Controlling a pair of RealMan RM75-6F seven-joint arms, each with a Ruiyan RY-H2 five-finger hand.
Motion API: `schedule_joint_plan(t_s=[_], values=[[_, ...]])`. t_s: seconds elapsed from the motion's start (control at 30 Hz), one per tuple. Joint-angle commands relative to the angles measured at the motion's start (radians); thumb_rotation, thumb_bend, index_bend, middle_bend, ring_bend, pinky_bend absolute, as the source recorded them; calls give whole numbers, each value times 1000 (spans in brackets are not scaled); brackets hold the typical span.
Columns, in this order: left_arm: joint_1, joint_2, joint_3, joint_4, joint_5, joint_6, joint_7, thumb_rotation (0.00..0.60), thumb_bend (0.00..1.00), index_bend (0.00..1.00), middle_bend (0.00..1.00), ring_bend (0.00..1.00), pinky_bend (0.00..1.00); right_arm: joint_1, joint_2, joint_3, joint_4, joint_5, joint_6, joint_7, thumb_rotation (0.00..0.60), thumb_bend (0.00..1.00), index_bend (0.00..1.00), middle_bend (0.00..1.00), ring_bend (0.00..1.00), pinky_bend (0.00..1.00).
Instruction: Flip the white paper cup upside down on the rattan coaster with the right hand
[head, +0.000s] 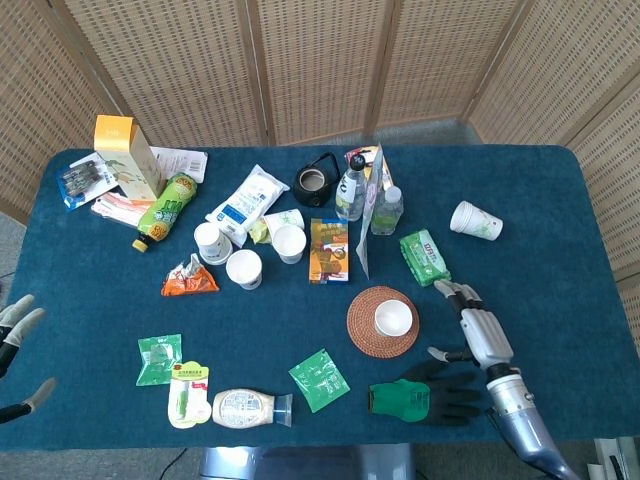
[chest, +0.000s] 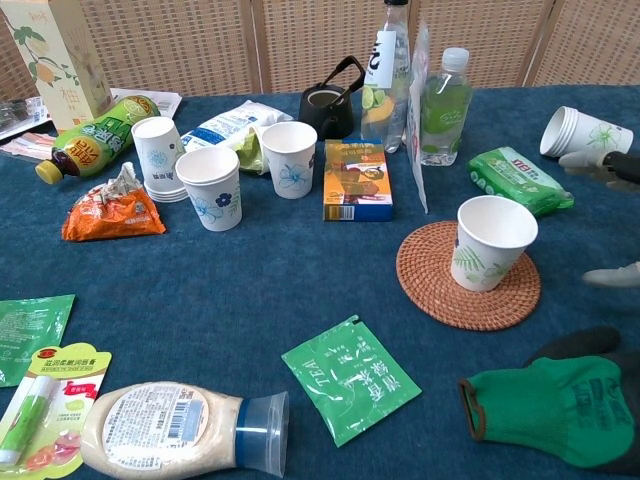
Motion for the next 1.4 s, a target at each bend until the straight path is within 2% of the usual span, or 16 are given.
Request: schedule_joint_plan(t_s=[0.03,0.33,0.67,1.1,1.4], values=[[0,0,-1,1,-2,0,-1,600,335,0,0,0,0,12,-15,8,14,13,-12,2,600,45,54,0,0,0],[-2,0,-3,0,-10,-8,-1,600,333,0,0,0,0,42,-47,19,49,46,-49,20,600,48,101,0,0,0],[-3,-4,-3,-1,-8,-13,8,600,333,0,0,0,0,48,-61,17,45,53,-46,38,600,53,252,0,0,0],[-2,-7,-2,1,-5,-12,11,600,334,0,0,0,0,68,-80,39,29,98,-69,64,600,103,321,0,0,0],[-2,-8,-1,2,-3,-13,13,600,334,0,0,0,0,79,-84,44,12,117,-84,68,600,111,327,0,0,0]])
